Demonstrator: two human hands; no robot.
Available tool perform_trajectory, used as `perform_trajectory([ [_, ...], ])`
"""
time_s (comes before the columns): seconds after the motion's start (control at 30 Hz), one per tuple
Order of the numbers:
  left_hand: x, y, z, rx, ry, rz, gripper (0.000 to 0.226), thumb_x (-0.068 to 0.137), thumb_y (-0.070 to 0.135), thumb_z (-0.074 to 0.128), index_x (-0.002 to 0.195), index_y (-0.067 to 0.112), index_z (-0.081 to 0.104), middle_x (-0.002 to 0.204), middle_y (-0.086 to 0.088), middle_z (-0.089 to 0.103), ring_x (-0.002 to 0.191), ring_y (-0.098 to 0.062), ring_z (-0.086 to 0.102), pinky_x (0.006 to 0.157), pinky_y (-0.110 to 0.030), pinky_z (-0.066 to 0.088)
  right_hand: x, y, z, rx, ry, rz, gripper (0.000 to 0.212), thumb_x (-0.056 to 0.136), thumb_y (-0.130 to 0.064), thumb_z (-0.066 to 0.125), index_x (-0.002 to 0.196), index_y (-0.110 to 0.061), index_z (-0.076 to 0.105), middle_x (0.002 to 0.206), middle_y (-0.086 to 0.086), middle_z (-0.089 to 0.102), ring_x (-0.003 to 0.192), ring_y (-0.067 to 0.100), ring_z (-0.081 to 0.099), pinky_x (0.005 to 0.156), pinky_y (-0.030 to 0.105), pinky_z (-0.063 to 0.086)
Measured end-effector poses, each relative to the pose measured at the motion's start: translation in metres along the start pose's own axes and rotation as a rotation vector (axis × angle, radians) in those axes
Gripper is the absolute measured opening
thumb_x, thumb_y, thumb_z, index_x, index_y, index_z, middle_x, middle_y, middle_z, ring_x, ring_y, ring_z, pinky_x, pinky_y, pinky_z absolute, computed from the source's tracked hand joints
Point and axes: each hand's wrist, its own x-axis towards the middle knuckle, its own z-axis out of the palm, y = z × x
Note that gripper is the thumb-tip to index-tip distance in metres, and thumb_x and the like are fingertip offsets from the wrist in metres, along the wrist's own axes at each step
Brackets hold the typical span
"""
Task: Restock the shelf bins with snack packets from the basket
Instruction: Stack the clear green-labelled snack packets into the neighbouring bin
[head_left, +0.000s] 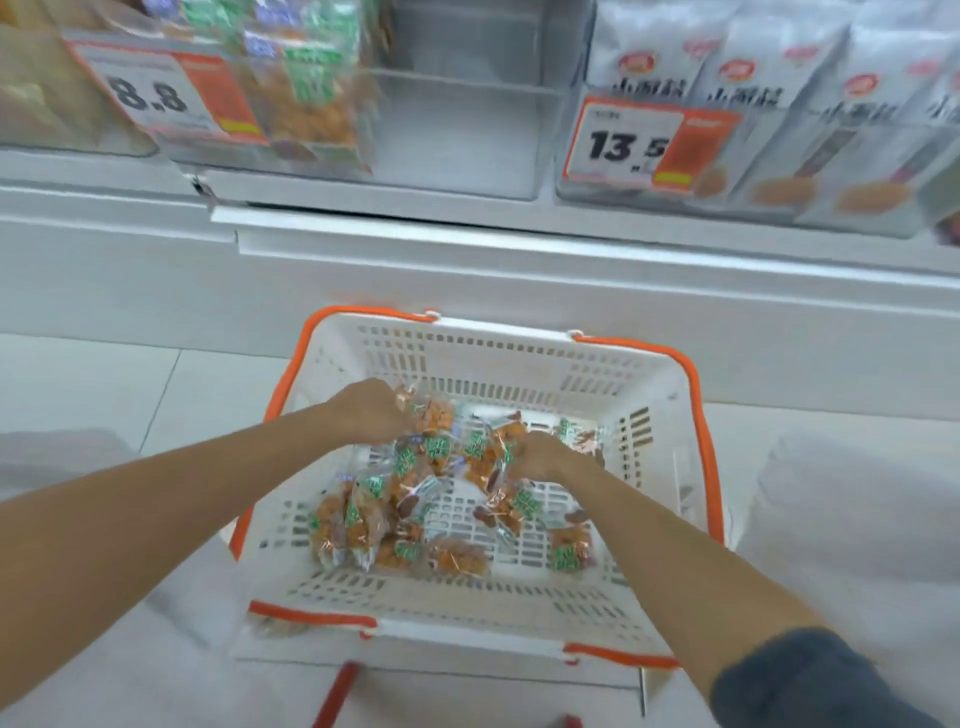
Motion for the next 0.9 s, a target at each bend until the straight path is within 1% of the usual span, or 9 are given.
perform_trajectory([
  [0.1, 0.006, -0.004, 0.008, 0.000, -0.025, -0.030, 0.035, 0.095, 0.029, 0.054, 0.070, 0.006, 0.060, 0.078, -0.011, 0.063, 0.072, -0.022, 0.058, 0.070, -0.030, 0.049, 0.021, 0.013, 0.046, 0.131, -0.022, 0.082, 0.055, 0.080, -0.035, 0.075, 0.125, -0.007, 0.059, 0.130, 0.017, 0.058, 0.116, 0.032, 0.058, 0.094, 0.039, 0.050],
  [0.17, 0.008, -0.001, 0.012, 0.024, -0.047, -0.026, 0.031, 0.096, 0.024, 0.052, 0.073, 0.005, 0.057, 0.079, -0.012, 0.063, 0.073, -0.023, 0.058, 0.071, -0.031, 0.051, 0.029, 0.019, 0.076, 0.079, 0.083, 0.085, 0.064, 0.075, -0.048, 0.074, 0.125, -0.013, 0.055, 0.130, 0.012, 0.054, 0.115, 0.032, 0.055, 0.093, 0.042, 0.048],
  [0.27, 0.011, 0.000, 0.018, 0.010, -0.063, -0.004, 0.021, 0.094, 0.018, 0.051, 0.079, 0.005, 0.056, 0.081, -0.012, 0.060, 0.074, -0.023, 0.057, 0.081, -0.036, 0.053, 0.035, 0.020, 0.099, -0.074, 0.239, 0.054, 0.073, 0.081, -0.044, 0.072, 0.134, -0.013, 0.034, 0.131, 0.017, 0.043, 0.116, 0.033, 0.050, 0.091, 0.044, 0.048],
  [0.43, 0.011, -0.006, 0.027, -0.011, -0.090, -0.007, 0.022, 0.095, 0.021, 0.050, 0.078, 0.007, 0.054, 0.083, -0.012, 0.053, 0.075, -0.022, 0.052, 0.075, -0.035, 0.050, 0.037, 0.028, 0.108, 0.032, 0.349, 0.161, 0.107, 0.077, -0.059, 0.071, 0.151, -0.009, 0.013, 0.153, 0.018, 0.026, 0.141, 0.035, 0.028, 0.113, 0.048, 0.025],
  [0.57, 0.010, -0.008, 0.028, -0.031, -0.100, -0.012, 0.021, 0.095, 0.021, 0.051, 0.080, 0.007, 0.054, 0.084, -0.011, 0.056, 0.077, -0.022, 0.054, 0.082, -0.037, 0.054, 0.040, 0.040, 0.104, -0.063, 0.383, 0.214, 0.088, 0.080, -0.054, 0.071, 0.140, -0.003, 0.032, 0.129, 0.013, 0.053, 0.120, 0.028, 0.051, 0.103, 0.040, 0.042],
  [0.67, 0.007, -0.006, 0.024, -0.024, -0.101, 0.003, 0.020, 0.094, 0.020, 0.054, 0.079, 0.007, 0.057, 0.084, -0.012, 0.058, 0.076, -0.023, 0.055, 0.075, -0.032, 0.050, 0.034, 0.034, 0.090, -0.036, 0.235, 0.170, 0.036, 0.082, -0.030, 0.073, 0.106, -0.007, 0.059, 0.091, 0.003, 0.062, 0.079, 0.015, 0.063, 0.070, 0.027, 0.055],
  [0.73, 0.003, -0.002, 0.019, -0.024, -0.103, 0.024, 0.021, 0.093, 0.018, 0.056, 0.076, 0.005, 0.059, 0.084, -0.013, 0.061, 0.076, -0.023, 0.057, 0.072, -0.030, 0.050, 0.020, 0.021, 0.069, -0.042, 0.150, 0.092, 0.022, 0.084, -0.015, 0.069, 0.100, -0.007, 0.057, 0.083, 0.001, 0.055, 0.071, 0.014, 0.057, 0.054, 0.022, 0.046],
  [0.83, -0.004, 0.009, 0.004, -0.066, -0.098, 0.085, 0.018, 0.088, 0.016, 0.065, 0.085, -0.002, 0.067, 0.092, -0.014, 0.064, 0.077, -0.024, 0.058, 0.067, -0.030, 0.049, -0.015, -0.008, 0.021, 0.080, 0.098, -0.057, 0.046, 0.084, -0.014, 0.073, 0.124, -0.003, 0.055, 0.116, 0.009, 0.057, 0.101, 0.024, 0.058, 0.068, 0.025, 0.048],
  [0.9, -0.015, 0.017, -0.010, -0.110, -0.128, 0.141, 0.038, 0.083, 0.022, 0.075, 0.113, 0.002, 0.063, 0.108, -0.009, 0.060, 0.089, -0.022, 0.057, 0.072, -0.028, 0.048, -0.047, -0.033, -0.016, 0.202, 0.085, -0.158, 0.074, 0.084, -0.017, 0.076, 0.145, -0.001, 0.038, 0.132, 0.011, 0.052, 0.102, 0.023, 0.062, 0.074, 0.025, 0.050],
])
